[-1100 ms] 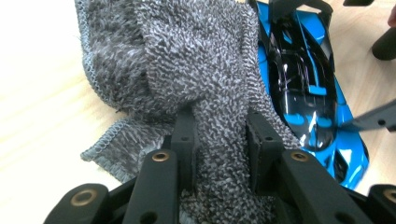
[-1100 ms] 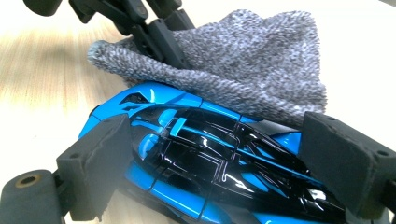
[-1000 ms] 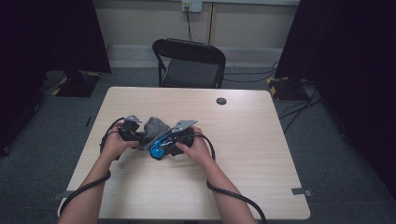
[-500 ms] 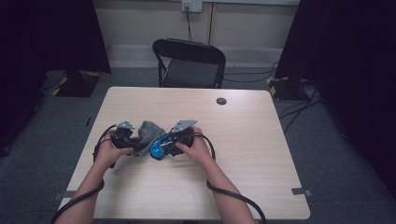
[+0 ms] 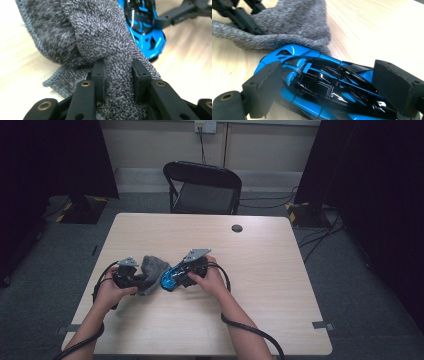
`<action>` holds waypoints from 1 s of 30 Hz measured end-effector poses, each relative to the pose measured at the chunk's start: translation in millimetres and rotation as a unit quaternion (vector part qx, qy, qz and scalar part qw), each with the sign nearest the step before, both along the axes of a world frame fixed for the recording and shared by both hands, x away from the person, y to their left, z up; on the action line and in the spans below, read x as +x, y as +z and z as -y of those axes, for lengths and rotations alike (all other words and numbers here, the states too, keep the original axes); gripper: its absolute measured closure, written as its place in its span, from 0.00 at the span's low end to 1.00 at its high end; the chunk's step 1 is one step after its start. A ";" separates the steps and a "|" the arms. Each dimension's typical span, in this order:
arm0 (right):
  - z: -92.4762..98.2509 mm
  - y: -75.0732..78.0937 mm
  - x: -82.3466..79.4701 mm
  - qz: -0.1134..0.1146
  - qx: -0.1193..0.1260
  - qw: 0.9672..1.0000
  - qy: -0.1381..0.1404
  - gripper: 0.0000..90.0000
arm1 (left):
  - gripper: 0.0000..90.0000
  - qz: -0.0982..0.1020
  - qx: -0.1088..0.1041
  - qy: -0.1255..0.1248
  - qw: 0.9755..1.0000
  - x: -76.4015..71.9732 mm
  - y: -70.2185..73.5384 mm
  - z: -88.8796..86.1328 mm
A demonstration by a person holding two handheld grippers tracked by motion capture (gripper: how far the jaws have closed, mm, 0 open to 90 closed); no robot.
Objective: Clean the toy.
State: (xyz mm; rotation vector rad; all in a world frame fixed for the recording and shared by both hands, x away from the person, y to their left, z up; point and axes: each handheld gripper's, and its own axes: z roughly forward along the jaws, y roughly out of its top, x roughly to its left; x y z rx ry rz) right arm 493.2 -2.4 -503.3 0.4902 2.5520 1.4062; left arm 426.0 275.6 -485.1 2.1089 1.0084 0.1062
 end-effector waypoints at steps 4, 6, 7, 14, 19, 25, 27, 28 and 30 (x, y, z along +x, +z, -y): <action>0.0 0.0 0.2 0.000 0.000 1.000 0.000 0.11 | 0.76 0.000 -0.007 0.001 1.000 -11.2 -0.9 -2.2; 0.0 0.0 0.1 0.000 0.000 1.000 0.000 0.11 | 0.76 -0.002 -0.007 -0.004 1.000 -16.7 -0.7 -2.0; 0.0 0.0 0.1 0.000 0.000 1.000 0.000 0.11 | 0.76 -0.003 -0.006 -0.006 1.000 -19.1 -0.5 -2.1; 0.1 0.0 0.2 0.000 0.000 1.000 0.000 0.11 | 0.76 -0.006 -0.009 -0.017 1.000 -34.5 -0.5 -1.3; 0.4 0.0 1.0 -0.003 0.001 1.000 0.000 0.11 | 0.76 -0.011 -0.009 -0.028 0.999 -45.4 0.3 3.6; 0.5 0.0 1.3 -0.003 0.002 1.000 -0.001 0.11 | 0.76 -0.013 -0.007 -0.049 0.999 -54.3 2.0 9.5; 0.7 0.1 1.5 -0.004 0.002 1.000 -0.001 0.11 | 0.76 -0.021 -0.011 -0.054 0.998 -56.5 2.8 12.3; 0.7 0.1 1.5 -0.004 0.002 1.000 -0.001 0.11 | 0.76 -0.022 -0.010 -0.060 0.998 -57.7 3.8 14.2; 0.7 0.1 1.5 -0.004 0.002 1.000 -0.002 0.11 | 0.76 -0.020 -0.004 -0.072 0.997 -60.1 6.2 19.0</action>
